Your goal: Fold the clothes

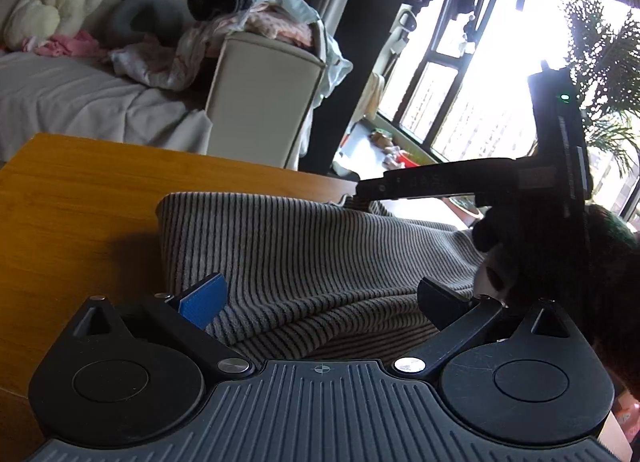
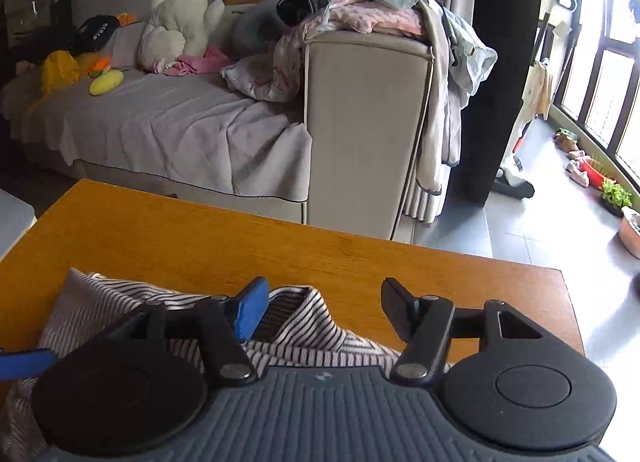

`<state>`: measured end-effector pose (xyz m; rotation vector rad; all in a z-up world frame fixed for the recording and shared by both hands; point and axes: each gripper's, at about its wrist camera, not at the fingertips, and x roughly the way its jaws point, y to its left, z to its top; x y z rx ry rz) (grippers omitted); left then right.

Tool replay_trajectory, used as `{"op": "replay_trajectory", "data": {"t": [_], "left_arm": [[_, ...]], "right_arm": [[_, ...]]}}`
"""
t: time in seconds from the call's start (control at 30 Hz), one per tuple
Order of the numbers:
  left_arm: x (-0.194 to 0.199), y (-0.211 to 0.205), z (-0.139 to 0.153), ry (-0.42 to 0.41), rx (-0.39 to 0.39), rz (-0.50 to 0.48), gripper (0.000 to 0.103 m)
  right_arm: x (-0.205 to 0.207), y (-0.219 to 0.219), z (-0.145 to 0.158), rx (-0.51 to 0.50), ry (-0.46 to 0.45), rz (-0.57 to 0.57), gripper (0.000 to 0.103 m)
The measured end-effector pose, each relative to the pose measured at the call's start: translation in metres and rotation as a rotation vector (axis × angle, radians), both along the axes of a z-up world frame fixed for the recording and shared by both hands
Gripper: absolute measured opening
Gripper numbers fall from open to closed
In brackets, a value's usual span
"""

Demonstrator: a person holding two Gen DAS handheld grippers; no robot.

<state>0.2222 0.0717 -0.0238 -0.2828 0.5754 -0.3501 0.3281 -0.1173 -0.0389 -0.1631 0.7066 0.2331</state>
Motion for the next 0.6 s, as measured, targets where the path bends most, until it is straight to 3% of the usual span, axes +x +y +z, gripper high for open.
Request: {"op": "replay_trajectory", "data": {"t": [0.1,0.23,0.27,0.33,0.4,0.43,0.6], "left_arm": [[0.000,0.000,0.000,-0.002,-0.001,-0.001,0.103],[0.000,0.002,-0.001,0.001,-0.014,-0.001,0.103],[0.000,0.002,-0.001,0.002,-0.018,-0.002,0.103],[0.001,0.003,-0.001,0.002,-0.020,-0.002,0.103],[0.002,0.004,-0.001,0.002,-0.023,-0.003,0.103],[0.002,0.004,-0.001,0.002,-0.023,-0.003,0.103],[0.001,0.009,0.000,0.003,-0.051,0.002,0.103]], "right_arm": [[0.017,0.006,-0.018,-0.024,0.037,-0.001,0.076],[0.023,0.001,-0.023,0.023,0.072,0.012,0.074],[0.021,0.000,-0.022,0.035,0.077,0.026,0.070],[0.016,0.001,-0.021,0.045,0.077,0.062,0.039],[0.009,0.008,-0.019,0.021,0.073,0.077,0.019],[0.005,0.012,-0.018,0.009,0.070,0.084,0.013],[-0.017,0.017,-0.006,-0.030,0.016,0.093,0.007]]}}
